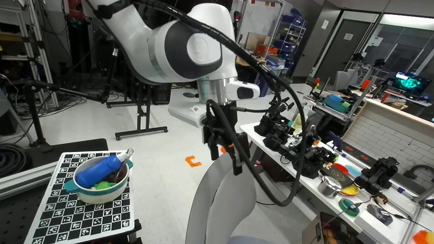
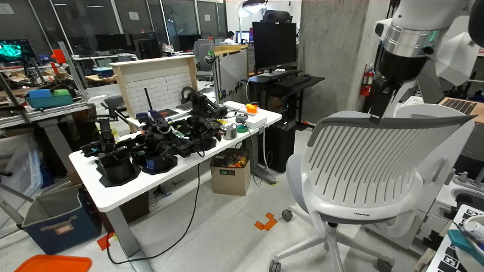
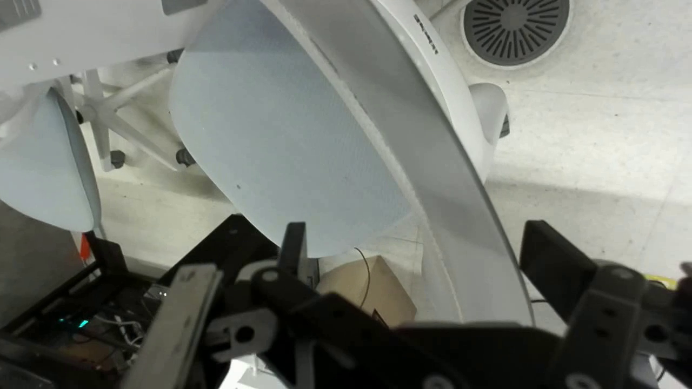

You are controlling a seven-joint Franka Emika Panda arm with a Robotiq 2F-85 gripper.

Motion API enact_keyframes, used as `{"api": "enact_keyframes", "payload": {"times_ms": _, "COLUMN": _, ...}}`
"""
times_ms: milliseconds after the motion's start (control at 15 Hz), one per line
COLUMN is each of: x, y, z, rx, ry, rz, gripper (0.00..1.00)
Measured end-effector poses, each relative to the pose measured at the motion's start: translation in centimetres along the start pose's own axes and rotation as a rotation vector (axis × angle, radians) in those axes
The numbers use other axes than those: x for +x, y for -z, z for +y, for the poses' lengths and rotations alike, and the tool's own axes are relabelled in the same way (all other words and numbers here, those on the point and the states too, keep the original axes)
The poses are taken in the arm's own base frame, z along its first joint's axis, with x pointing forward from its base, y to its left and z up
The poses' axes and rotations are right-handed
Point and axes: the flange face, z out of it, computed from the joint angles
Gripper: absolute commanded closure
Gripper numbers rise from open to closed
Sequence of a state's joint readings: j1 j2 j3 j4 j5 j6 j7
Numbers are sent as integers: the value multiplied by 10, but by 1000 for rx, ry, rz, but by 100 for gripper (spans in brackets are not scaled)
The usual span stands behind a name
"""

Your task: Rotate the grey chair.

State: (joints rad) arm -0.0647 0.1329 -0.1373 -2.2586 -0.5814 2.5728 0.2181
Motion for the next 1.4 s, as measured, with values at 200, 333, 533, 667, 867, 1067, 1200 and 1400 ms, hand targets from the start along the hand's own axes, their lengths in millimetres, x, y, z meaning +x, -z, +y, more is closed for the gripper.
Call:
{"api": "enact_keyframes", "payload": {"times_ms": 200, "x": 30, "y": 4, "z": -16, "rx": 13, "ry": 8, "rz": 32, "gripper": 0}}
{"api": "enact_keyframes", "payload": {"times_ms": 333, "x": 44, "y": -5, "z": -22, "rx": 15, "ry": 10, "rz": 32, "gripper": 0}}
{"api": "enact_keyframes", "payload": {"times_ms": 533, "x": 55, "y": -26, "z": -26, "rx": 12, "ry": 14, "rz": 14, "gripper": 0}}
{"api": "enact_keyframes", "payload": {"times_ms": 667, "x": 58, "y": -40, "z": -27, "rx": 9, "ry": 16, "rz": -2, "gripper": 26}}
{"api": "enact_keyframes", "payload": {"times_ms": 867, "x": 60, "y": -58, "z": -29, "rx": 7, "ry": 16, "rz": -24, "gripper": 37}}
{"api": "enact_keyframes", "payload": {"times_ms": 1067, "x": 65, "y": -65, "z": -36, "rx": 11, "ry": 17, "rz": -30, "gripper": 61}}
{"api": "enact_keyframes", "payload": {"times_ms": 1200, "x": 69, "y": -67, "z": -40, "rx": 11, "ry": 22, "rz": -29, "gripper": 76}}
{"api": "enact_keyframes", "payload": {"times_ms": 1400, "x": 78, "y": -69, "z": -44, "rx": 11, "ry": 18, "rz": -32, "gripper": 99}}
